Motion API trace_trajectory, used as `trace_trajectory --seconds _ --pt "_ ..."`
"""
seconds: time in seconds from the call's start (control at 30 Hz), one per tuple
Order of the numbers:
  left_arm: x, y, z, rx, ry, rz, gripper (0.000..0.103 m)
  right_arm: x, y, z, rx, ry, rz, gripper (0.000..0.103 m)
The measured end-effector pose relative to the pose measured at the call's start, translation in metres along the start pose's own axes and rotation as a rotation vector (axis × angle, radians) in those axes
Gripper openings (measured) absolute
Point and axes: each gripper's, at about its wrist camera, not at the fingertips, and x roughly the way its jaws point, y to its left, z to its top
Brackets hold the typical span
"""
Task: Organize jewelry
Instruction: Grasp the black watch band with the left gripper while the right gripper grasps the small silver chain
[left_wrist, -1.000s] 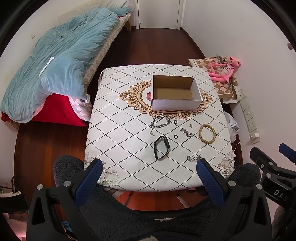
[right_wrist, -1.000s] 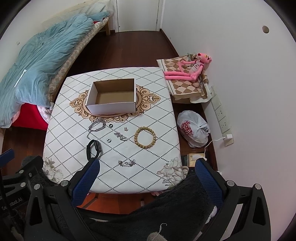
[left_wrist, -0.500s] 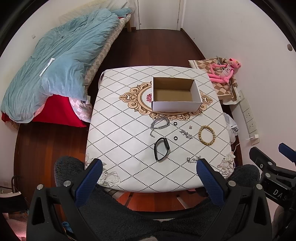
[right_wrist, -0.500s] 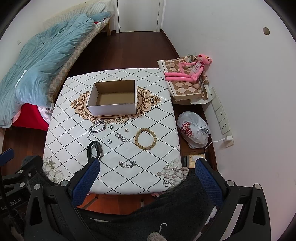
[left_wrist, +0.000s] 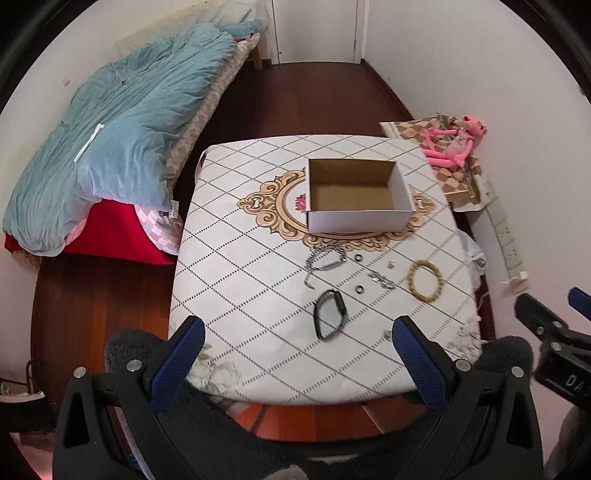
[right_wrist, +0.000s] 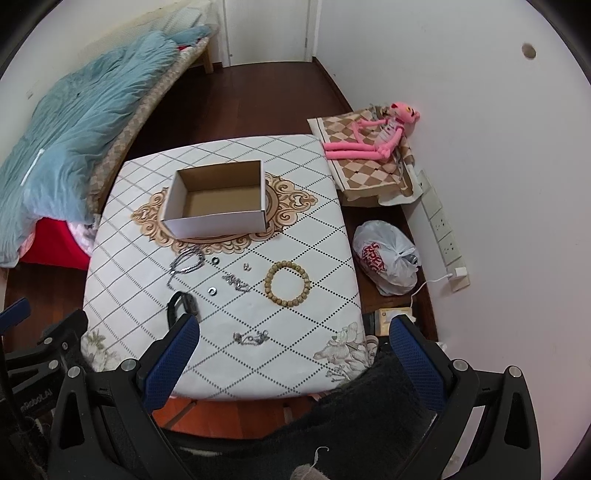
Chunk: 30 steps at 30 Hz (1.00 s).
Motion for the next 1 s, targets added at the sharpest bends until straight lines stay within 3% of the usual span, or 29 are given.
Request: trace_trajectory --seconds 0.2,0.37,0.53,0.7,0.8,0.87,0.9,0.97,1.0 --pt "0.062 0.005 0.003 0.004 0.046 0.070 0.103 0.086 -0.010 -0.004 0.072 0.142 0.008 0.103" --pt "0.116 0.009 -0.008 0.008 0.127 0.095 0.103 0.166 -0.019 -0.031 0.144 0.298 0.080 0.097" --pt "0.164 0.010 -0.022 -0.011 0.217 0.028 0.100 0.204 -0.014 -0.057 0.168 0.359 0.103 0.094" --pt "0.191 -0.003 -0.025 0.012 0.251 -0.038 0.098 0.217 -0.010 -0.065 0.170 0.362 0.117 0.089" --pt "0.203 -0.009 -0.025 0.027 0.263 -0.050 0.085 0.220 -0.008 -0.063 0.164 0.358 0.111 0.086" --pt "0.213 -0.012 -0.026 0.031 0.283 -0.059 0.066 0.221 -0.007 -0.061 0.162 0.357 0.113 0.083" --pt "0.217 -0.013 -0.028 0.032 0.298 -0.065 0.062 0.220 -0.005 -0.060 0.161 0.361 0.116 0.082" --pt "0.217 -0.015 -0.029 0.039 0.273 -0.070 0.049 0.220 -0.002 -0.060 0.158 0.363 0.142 0.082" --pt "0.217 -0.017 -0.029 0.051 0.264 -0.070 0.048 0.219 0.001 -0.060 0.153 0.364 0.153 0.082"
